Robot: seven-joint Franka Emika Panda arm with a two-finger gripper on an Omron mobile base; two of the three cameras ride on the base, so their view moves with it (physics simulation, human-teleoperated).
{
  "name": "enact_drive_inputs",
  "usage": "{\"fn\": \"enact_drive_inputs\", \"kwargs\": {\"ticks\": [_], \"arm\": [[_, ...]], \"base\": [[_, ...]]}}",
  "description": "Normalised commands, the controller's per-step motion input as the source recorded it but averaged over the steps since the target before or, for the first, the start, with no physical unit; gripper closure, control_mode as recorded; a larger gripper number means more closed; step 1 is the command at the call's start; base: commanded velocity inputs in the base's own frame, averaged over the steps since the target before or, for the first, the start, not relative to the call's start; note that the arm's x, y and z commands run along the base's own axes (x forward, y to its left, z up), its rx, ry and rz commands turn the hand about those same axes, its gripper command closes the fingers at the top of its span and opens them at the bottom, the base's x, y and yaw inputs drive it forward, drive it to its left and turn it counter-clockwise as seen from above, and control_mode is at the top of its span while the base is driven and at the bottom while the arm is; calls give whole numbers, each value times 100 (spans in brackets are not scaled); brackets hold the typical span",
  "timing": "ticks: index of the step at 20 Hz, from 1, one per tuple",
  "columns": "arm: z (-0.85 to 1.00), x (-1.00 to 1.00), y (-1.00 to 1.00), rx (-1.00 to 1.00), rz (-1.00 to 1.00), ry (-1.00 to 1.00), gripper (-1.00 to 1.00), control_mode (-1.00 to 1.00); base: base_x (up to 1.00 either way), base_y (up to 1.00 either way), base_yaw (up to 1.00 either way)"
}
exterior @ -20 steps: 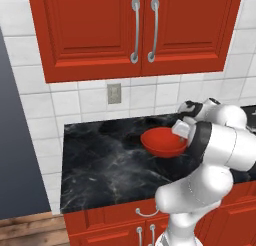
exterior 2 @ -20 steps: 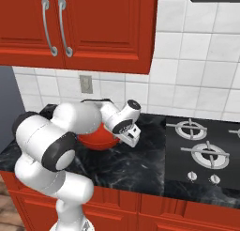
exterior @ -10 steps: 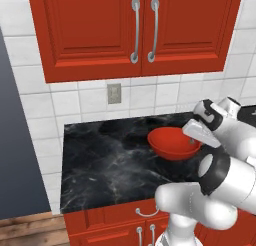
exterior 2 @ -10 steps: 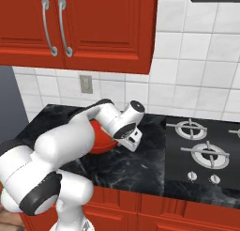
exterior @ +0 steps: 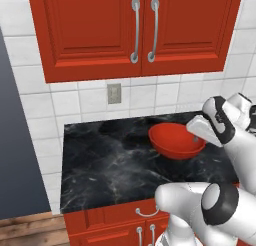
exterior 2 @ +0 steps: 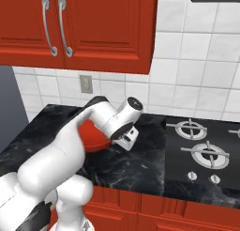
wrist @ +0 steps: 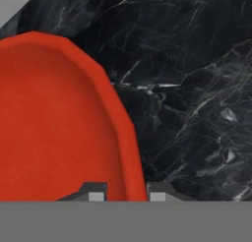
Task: Pick the cup and bowl from the counter and place them on the counter next to the sink.
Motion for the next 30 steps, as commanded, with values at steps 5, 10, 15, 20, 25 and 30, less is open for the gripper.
{"fn": "enact_drive_inputs", "kwargs": {"ticks": [5, 10, 15, 20, 25, 30], "arm": [[15, -25, 46, 0, 0, 0, 100, -100], [3, -21, 52, 0, 0, 0, 100, -100], [0, -28, 43, 0, 0, 0, 100, -100], [0, -9, 15, 0, 0, 0, 100, -100], [0, 0, 0, 0, 0, 0, 100, -100], [0, 0, 0, 0, 0, 0, 100, 100]], "base": [[0, 0, 0], [0, 0, 0], [0, 0, 0], [0, 0, 0], [0, 0, 0], [0, 0, 0]]}}
